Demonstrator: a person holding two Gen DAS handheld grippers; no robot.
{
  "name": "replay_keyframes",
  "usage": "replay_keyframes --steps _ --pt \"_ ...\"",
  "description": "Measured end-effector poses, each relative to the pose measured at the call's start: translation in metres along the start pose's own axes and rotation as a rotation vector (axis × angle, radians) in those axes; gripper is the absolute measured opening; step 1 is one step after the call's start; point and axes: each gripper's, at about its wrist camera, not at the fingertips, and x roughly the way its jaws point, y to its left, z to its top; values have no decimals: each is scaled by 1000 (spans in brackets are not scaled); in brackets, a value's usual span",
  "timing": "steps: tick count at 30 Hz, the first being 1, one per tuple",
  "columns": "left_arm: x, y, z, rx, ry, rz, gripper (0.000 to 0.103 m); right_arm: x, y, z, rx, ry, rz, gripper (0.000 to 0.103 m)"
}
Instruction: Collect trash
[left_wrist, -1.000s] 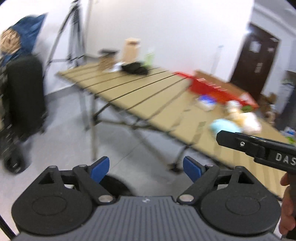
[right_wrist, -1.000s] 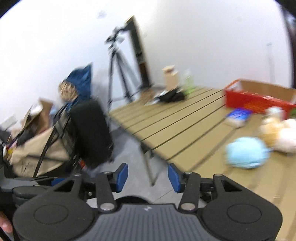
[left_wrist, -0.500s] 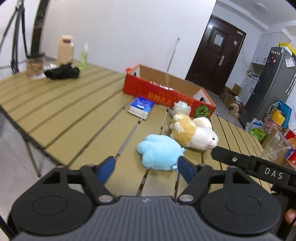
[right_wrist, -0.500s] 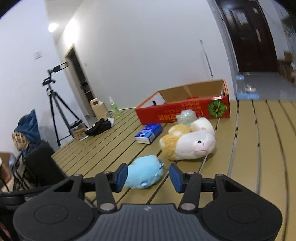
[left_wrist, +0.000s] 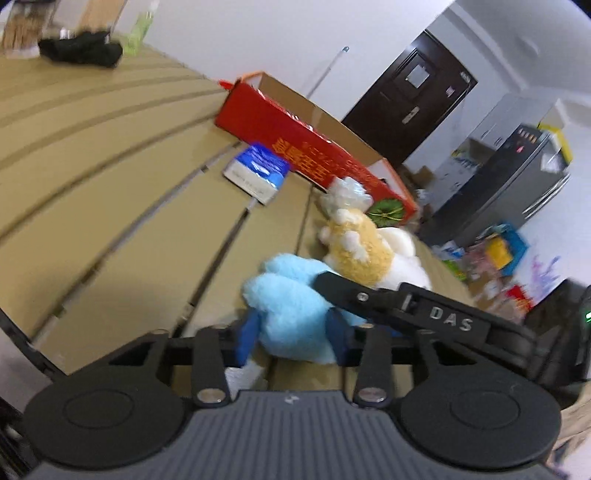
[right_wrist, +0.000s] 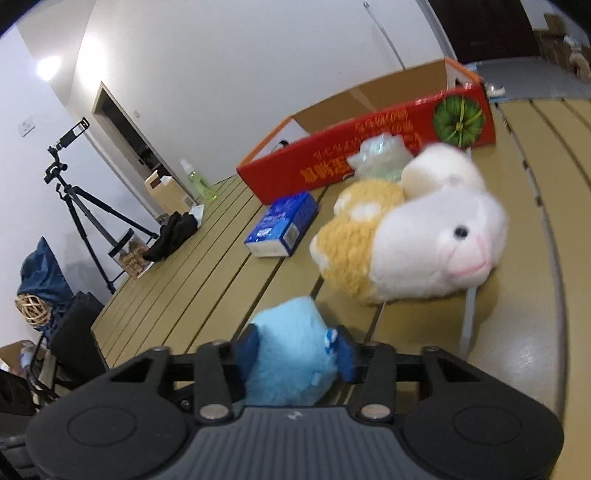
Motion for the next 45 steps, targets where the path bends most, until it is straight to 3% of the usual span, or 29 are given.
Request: replay_keyframes --steps 11,18,24,28,34,42,44,45 --pt "-14 -13 -1 49 -43 4 29 -9 -4 0 29 -12 46 33" --pt "-111 -14 -13 90 -152 80 29 -35 48 -11 -35 -25 187 33" --pt "-202 26 -42 47 -220 171 29 -31 126 -55 -130 59 295 33" --pt "-242 61 -62 -28 -239 197 29 -23 168 -85 -183 122 338 33" --pt "-257 100 -82 -107 -185 238 29 -1 195 -129 -201 240 321 33" --pt "-243 140 -89 -200 -114 302 29 38 202 -156 -227 340 290 33" --pt "-233 155 -92 -223 -85 324 33 55 199 -165 -228 376 280 34" --pt "-227 164 -94 -245 -61 358 49 64 197 -169 -231 390 274 35"
